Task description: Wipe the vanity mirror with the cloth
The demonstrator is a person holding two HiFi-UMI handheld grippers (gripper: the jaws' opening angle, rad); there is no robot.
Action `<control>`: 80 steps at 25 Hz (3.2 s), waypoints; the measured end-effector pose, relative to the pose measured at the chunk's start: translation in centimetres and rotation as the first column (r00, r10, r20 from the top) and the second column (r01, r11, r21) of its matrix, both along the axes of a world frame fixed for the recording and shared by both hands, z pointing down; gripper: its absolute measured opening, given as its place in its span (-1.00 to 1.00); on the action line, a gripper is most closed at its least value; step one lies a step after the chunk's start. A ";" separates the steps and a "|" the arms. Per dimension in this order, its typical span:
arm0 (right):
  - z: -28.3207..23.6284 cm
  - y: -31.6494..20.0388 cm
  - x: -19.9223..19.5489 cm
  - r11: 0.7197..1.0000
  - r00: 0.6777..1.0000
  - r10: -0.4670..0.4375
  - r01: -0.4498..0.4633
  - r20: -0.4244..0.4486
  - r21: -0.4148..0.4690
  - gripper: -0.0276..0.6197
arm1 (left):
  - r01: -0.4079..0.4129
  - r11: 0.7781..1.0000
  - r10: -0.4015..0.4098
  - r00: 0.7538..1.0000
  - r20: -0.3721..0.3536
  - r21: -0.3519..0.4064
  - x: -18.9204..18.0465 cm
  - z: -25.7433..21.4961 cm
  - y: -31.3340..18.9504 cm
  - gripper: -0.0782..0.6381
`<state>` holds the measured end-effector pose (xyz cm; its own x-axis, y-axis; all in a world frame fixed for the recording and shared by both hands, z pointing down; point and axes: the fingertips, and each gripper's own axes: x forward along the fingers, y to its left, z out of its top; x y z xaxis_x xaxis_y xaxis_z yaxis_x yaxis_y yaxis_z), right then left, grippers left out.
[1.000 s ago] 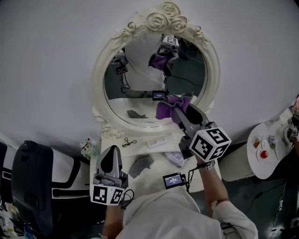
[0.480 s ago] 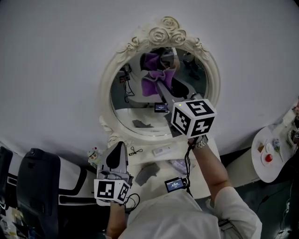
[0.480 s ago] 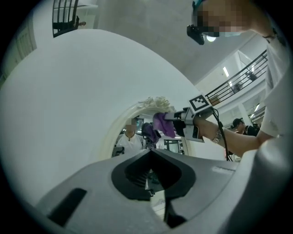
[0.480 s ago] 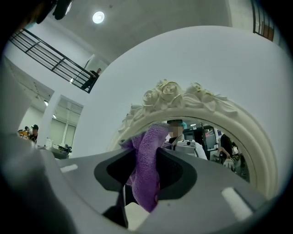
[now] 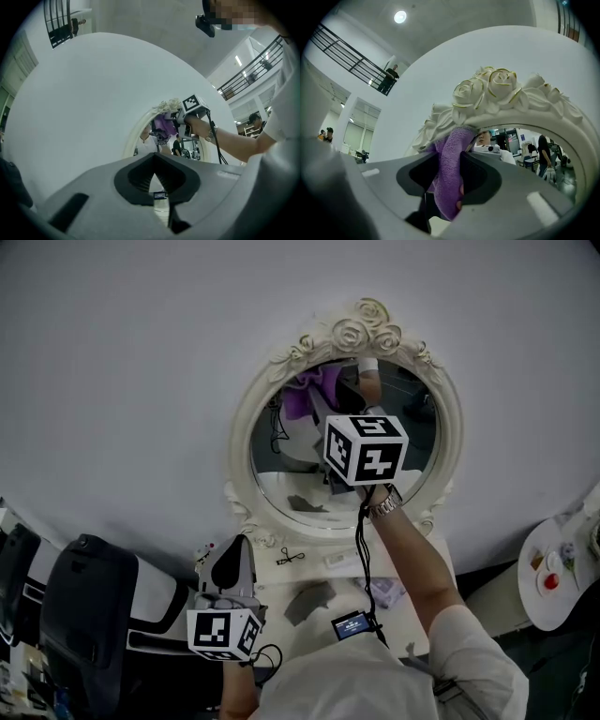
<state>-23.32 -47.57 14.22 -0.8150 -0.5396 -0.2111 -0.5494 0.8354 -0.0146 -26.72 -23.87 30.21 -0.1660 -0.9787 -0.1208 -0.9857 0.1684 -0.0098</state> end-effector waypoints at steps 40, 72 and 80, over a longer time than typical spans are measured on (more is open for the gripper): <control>3.9 -1.8 6.0 0.994 0.996 0.086 -0.087 -0.024 -0.068 -0.43 | -0.085 0.995 0.085 0.996 -0.007 -0.051 3.8 1.9 -1.6 -0.77; 8.5 -3.2 4.5 0.984 0.978 0.164 -0.171 -0.127 -0.045 -0.43 | -0.063 0.993 0.062 0.998 -0.011 -0.098 3.5 3.6 -0.5 -0.77; 9.8 -8.0 13.8 0.931 0.929 0.346 -0.357 -0.128 -0.075 -0.43 | -0.204 0.974 0.204 0.979 -0.007 -0.100 8.0 4.1 -3.8 -0.77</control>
